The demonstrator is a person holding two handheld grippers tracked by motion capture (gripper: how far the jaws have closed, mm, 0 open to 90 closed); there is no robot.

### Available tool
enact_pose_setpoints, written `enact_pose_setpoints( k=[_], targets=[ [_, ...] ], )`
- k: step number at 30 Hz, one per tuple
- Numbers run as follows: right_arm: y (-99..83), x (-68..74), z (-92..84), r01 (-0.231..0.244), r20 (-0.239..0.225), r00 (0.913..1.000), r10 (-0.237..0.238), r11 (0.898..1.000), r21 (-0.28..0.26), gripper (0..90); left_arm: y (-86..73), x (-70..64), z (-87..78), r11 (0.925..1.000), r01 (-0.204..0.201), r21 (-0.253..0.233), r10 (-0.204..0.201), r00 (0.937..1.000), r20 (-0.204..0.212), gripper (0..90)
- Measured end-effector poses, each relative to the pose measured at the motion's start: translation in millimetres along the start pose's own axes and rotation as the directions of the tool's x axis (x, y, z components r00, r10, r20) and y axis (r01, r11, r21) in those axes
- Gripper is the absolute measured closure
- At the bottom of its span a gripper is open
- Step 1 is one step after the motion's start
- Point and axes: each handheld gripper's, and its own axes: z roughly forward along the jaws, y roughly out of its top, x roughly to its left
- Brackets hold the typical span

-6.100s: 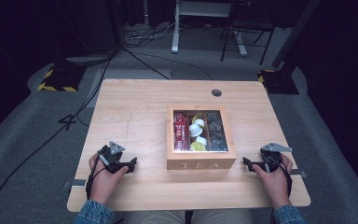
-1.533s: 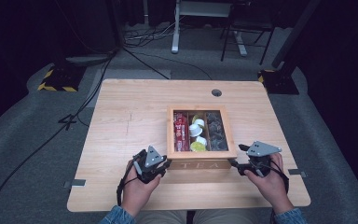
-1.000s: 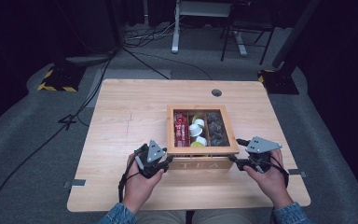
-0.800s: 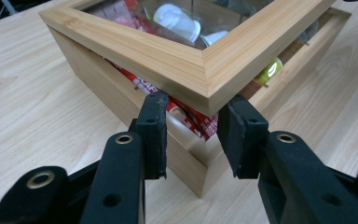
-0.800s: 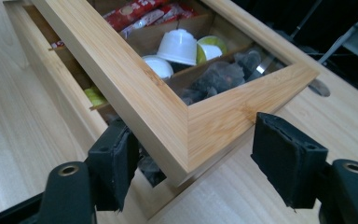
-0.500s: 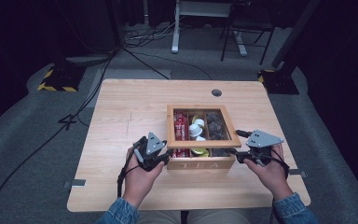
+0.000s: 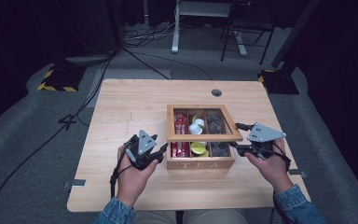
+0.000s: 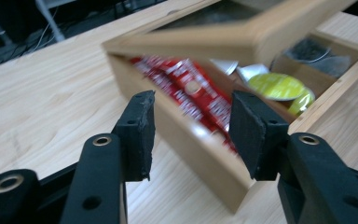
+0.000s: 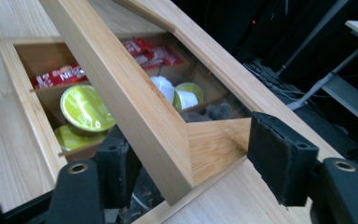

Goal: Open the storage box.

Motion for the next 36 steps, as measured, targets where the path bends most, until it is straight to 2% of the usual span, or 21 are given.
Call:
enact_pose_setpoints(
  k=[6, 8, 10, 13, 22, 25, 28, 36],
  targets=[
    [10.6, -12.5, -1.7, -0.016, -0.033, 0.9993, 0.015, 0.999, -0.031, 42.5, -16.1, 15.1, -13.4, 0.9988, 0.037, 0.033, -0.035, 0.9983, -0.047, 47.9],
    [12.0, -14.1, -1.7, -0.020, -0.036, 0.9992, 0.019, 0.999, -0.035, 43.3, -18.2, 16.7, -15.2, 0.9985, 0.035, 0.043, -0.033, 0.9979, -0.057, 46.7],
    [20.1, -22.4, -2.4, -0.023, -0.053, 0.9984, 0.020, 0.999, -0.043, 47.4, -24.2, 18.3, -20.0, 0.9969, 0.015, 0.077, -0.008, 0.9954, -0.096, 45.0],
    [26.5, -29.9, -2.5, -0.034, -0.067, 0.9973, 0.031, 0.998, -0.046, 49.5, -29.4, 20.3, -22.7, 0.9947, 0.007, 0.102, 0.004, 0.9942, -0.108, 43.2],
    [42.9, -55.5, 1.9, -0.086, -0.103, 0.9915, 0.079, 0.994, -0.061, 52.3, -51.8, 36.4, -18.8, 0.9854, 0.047, 0.164, -0.030, 0.9939, -0.106, 36.6],
    [46.6, -64.8, 4.4, -0.120, -0.116, 0.9870, 0.111, 0.990, -0.075, 52.5, -57.4, 41.7, -15.3, 0.9827, 0.053, 0.177, -0.035, 0.9941, -0.102, 34.9],
    [50.3, -70.6, 6.4, -0.130, -0.113, 0.9862, 0.121, 0.988, -0.077, 53.1, -64.8, 48.4, -10.3, 0.9796, 0.059, 0.192, -0.039, 0.9938, -0.104, 34.3],
    [62.0, -86.5, 13.0, -0.140, -0.092, 0.9868, 0.133, 0.987, -0.078, 55.5, -86.5, 63.5, 4.5, 0.9632, 0.087, 0.254, -0.063, 0.9927, -0.103, 32.9]
  ],
)
